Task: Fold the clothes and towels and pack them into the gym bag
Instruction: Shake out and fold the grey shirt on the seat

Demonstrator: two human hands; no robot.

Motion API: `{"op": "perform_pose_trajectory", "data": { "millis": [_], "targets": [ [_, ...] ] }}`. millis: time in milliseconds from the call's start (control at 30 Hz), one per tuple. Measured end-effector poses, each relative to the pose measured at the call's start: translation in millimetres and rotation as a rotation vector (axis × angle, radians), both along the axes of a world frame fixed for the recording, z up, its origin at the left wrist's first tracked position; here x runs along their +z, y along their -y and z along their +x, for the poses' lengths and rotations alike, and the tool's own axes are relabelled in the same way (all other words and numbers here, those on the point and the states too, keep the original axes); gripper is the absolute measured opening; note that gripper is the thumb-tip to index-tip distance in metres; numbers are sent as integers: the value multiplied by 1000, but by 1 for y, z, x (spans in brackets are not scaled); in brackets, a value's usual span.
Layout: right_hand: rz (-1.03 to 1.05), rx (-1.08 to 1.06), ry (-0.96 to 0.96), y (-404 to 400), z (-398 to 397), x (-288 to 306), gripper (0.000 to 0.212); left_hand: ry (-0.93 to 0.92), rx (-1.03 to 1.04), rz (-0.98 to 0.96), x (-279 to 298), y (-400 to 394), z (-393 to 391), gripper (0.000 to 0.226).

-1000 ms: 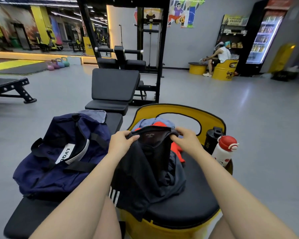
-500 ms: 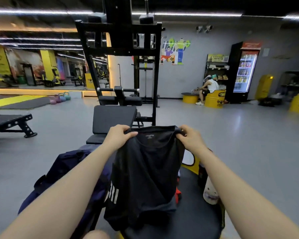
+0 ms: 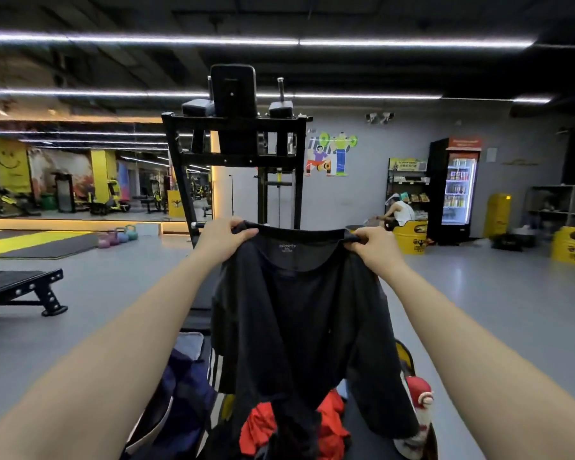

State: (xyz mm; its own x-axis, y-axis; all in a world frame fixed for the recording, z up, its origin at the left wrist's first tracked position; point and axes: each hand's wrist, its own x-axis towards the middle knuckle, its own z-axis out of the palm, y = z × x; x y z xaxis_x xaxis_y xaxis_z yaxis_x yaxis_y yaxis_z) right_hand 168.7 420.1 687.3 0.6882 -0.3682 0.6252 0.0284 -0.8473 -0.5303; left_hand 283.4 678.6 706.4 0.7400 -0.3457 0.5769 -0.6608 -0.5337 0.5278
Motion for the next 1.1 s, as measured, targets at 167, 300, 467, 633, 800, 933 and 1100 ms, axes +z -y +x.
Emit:
{"op": "perform_pose_trajectory", "data": {
  "millis": [167, 300, 467, 633, 800, 933, 1100],
  "targets": [
    [27, 3, 27, -1, -10, 39, 15, -13, -73, -85, 38, 2, -11, 25],
    [-2, -49, 73, -3, -24, 71, 19, -1, -103, -50, 68, 0, -20, 30],
    [-30, -103, 105, 4, -35, 100, 18, 110, -130, 25, 93, -7, -30, 30],
    [-69, -242, 91, 13, -42, 109, 20, 152, -176, 148, 105, -17, -30, 20],
    [-110, -265, 69, 15, -47, 106, 22, 61, -267, 303, 98, -24, -16, 24],
    [-113, -212, 18, 15, -48, 104, 24, -52, -289, 361, 94, -26, -10, 25],
    [-206, -114, -100, 22, -53, 106, 21, -143, -275, 398, 94, -33, -2, 18]
  ]
}}
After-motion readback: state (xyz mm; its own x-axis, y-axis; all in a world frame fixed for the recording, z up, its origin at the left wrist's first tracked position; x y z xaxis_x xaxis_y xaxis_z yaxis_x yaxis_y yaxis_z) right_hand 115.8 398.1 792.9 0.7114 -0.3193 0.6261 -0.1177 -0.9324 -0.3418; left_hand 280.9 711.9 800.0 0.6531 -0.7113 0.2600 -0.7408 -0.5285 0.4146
